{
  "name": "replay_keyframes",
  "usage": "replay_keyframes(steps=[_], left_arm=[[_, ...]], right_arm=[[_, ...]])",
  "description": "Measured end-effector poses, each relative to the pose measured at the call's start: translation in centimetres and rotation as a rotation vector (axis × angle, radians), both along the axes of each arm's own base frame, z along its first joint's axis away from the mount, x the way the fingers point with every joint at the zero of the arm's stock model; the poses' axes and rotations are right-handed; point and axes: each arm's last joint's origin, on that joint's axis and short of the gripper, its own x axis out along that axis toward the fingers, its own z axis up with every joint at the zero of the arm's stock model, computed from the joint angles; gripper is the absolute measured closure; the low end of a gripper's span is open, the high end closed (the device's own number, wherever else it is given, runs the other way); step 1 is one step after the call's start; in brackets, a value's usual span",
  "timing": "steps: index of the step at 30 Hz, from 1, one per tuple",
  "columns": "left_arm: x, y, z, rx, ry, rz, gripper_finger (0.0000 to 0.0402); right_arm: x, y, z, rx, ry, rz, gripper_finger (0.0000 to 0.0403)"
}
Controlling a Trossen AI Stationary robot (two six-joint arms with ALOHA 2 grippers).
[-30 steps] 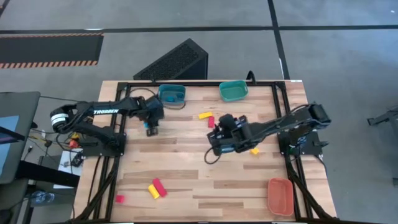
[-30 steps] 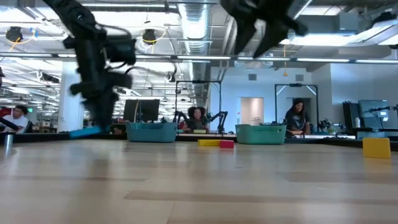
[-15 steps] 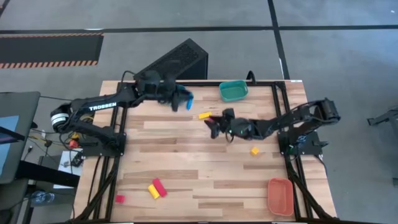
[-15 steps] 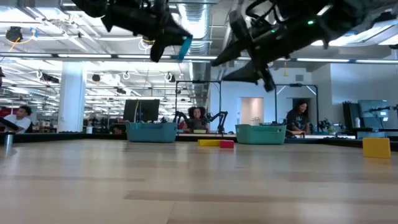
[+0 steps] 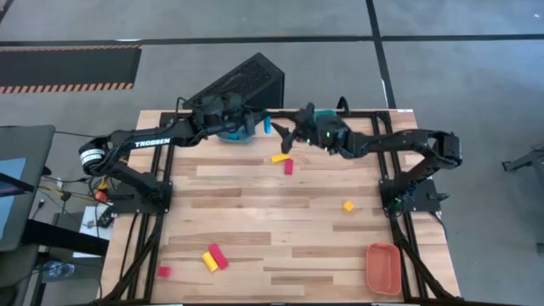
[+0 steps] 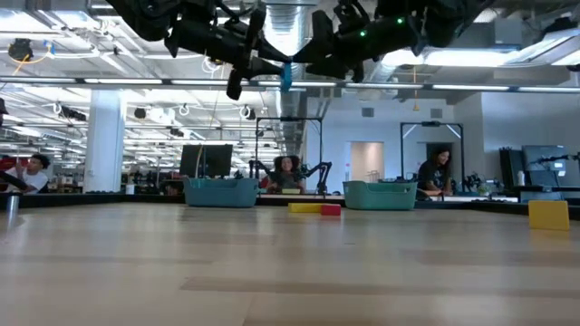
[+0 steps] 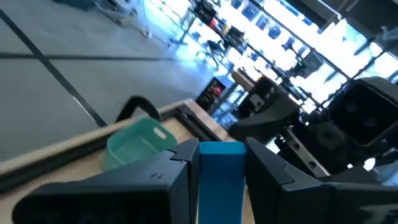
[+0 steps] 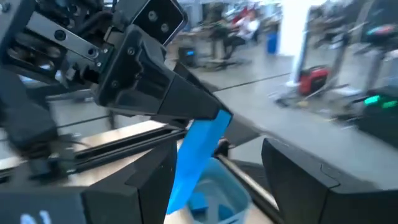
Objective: Sort & place blocks by color
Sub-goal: Put the blue block into the blue bin
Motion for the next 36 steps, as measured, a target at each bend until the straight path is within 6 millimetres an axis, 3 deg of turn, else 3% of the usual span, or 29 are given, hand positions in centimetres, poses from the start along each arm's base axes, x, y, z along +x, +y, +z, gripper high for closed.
replay_keyframes(steps=[6, 17, 21, 27, 28, 36], left_arm=[[-0.6, 1.0, 0.7, 0.06, -0.042, 0.063, 0.0334], [-1.9, 3.2, 0.8, 0.065, -0.054, 0.134, 0.0334], [-2.7, 4.1, 0.6, 0.05, -0.032, 0.142, 0.0333], [-4.0, 5.5, 0.5, 0.038, -0.016, 0.145, 0.0332], [-4.2, 5.7, 0.4, 0.023, -0.006, 0.128, 0.0332], [-6.6, 7.8, -0.9, -0.094, 0.092, 0.186, 0.0271]], right_arm=[[1.1, -2.4, 0.3, 0.028, 0.028, 0.076, 0.0142], [7.3, -5.9, 1.7, 0.09, 0.125, 0.055, 0.0149], [8.7, -6.7, 2.3, 0.11, 0.18, 0.032, 0.0194], [9.5, -8.4, 2.5, 0.125, 0.212, 0.019, 0.0353], [9.7, -8.6, 2.2, 0.13, 0.219, 0.03, 0.0365], [10.9, -10.6, -1.4, 0.333, 0.188, 0.164, 0.0361]])
